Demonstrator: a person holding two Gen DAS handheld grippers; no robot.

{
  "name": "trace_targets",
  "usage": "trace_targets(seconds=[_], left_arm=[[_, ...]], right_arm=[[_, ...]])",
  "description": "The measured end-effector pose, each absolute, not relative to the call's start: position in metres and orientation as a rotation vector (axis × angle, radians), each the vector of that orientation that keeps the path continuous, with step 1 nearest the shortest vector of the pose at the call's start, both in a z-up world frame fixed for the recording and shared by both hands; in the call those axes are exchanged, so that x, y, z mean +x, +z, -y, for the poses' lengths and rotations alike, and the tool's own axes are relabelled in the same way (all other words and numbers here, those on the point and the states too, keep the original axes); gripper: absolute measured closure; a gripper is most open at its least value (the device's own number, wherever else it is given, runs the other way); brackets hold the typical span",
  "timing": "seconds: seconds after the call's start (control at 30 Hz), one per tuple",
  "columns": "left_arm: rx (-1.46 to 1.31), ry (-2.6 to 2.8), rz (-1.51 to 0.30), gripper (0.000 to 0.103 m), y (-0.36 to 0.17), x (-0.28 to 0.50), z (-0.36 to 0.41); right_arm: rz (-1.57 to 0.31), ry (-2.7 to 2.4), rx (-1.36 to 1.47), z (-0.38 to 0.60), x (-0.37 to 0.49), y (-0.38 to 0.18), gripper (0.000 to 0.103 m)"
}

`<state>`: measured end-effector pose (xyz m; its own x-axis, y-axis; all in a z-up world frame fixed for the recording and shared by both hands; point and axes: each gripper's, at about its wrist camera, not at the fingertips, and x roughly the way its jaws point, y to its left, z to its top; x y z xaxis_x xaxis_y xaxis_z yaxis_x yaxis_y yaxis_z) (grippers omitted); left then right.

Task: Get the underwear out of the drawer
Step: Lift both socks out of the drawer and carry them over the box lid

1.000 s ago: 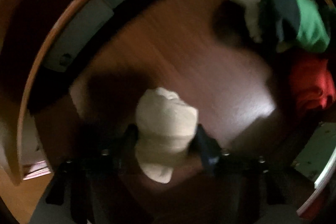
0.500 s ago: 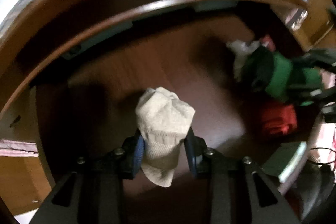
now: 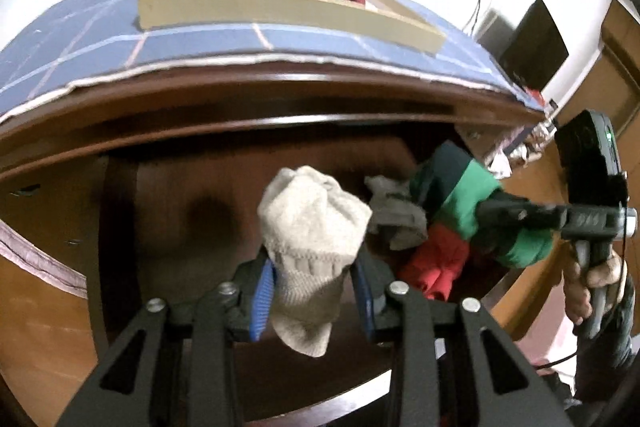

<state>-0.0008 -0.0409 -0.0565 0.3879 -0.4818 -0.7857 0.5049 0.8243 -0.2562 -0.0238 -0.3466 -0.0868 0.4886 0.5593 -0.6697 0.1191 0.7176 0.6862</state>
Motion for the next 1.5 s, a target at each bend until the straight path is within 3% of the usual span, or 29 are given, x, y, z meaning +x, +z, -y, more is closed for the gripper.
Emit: trace_targets(seconds=[0.47, 1.07, 1.5], left_arm=[[-0.08, -0.634, -0.88, 0.069, -0.021, -0.01, 0.034], [-0.104, -0.617, -0.696, 0.069, 0.039, 0.036, 0.07], [-0.095, -0.597, -0.631, 0.069, 0.055, 0.1, 0.102]], right_arm=[[-0.765, 0.356, 0.899, 0.336, -0.021, -0.026, 0.071], [-0.565, 0.149, 0.654, 0.342, 0.02, 0.047, 0.071], [-0.498, 0.033, 0.587, 0.362, 0.081, 0.053, 0.071]])
